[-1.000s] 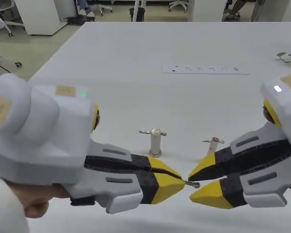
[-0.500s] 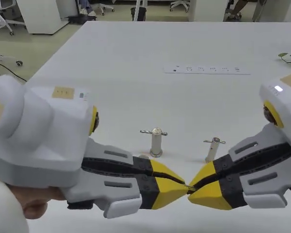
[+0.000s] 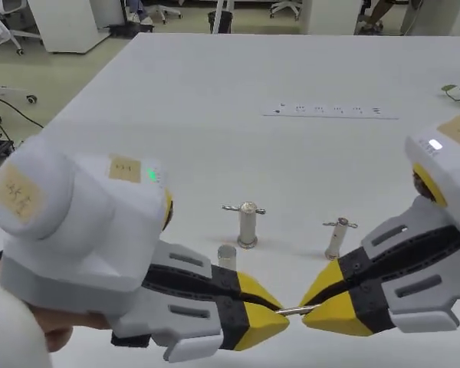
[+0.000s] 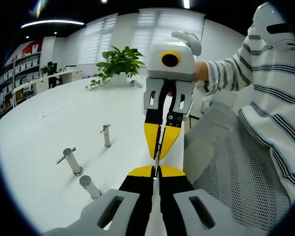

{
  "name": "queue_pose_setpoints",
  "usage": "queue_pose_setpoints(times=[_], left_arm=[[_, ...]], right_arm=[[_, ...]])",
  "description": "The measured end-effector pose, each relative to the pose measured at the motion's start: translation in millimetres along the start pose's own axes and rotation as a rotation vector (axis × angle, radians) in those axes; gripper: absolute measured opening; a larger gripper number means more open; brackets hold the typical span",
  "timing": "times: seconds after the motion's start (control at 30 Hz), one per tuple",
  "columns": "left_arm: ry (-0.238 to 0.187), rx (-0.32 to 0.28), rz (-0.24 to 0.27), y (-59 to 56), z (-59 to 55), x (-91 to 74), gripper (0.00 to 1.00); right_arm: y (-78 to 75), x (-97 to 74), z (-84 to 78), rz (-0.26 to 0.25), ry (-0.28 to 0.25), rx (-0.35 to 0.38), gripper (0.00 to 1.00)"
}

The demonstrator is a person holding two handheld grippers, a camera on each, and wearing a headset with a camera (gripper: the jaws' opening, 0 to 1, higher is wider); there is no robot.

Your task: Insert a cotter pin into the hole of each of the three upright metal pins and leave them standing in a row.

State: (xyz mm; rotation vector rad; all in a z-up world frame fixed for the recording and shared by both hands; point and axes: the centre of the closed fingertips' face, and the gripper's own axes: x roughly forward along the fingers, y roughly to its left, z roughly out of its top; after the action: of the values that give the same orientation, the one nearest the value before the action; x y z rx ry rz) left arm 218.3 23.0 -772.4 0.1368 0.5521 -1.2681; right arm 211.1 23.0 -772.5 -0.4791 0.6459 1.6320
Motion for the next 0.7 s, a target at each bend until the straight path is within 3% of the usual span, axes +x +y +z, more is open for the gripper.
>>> queue_pose_setpoints(times=[0.13,0.4,0.7], left_arm=[[0.002,0.0,-0.001,-1.2,-0.4,-0.3,0.01],[0.003,-0.037,0.039,7.2,-2.7,-4.1,0.03],[-0.031,-0.042,0.084,18.1,3.0,-11.7,0.07]], right_arm=[[1.4,0.9,-2.5,0.006,0.015,-0.01,0.04],[-4.0,5.4,-0.6,-0.009,0.011,-0.009,0.04],[-13.5,8.1,6.0,-0.045,-0.001,-0.006,0.04]])
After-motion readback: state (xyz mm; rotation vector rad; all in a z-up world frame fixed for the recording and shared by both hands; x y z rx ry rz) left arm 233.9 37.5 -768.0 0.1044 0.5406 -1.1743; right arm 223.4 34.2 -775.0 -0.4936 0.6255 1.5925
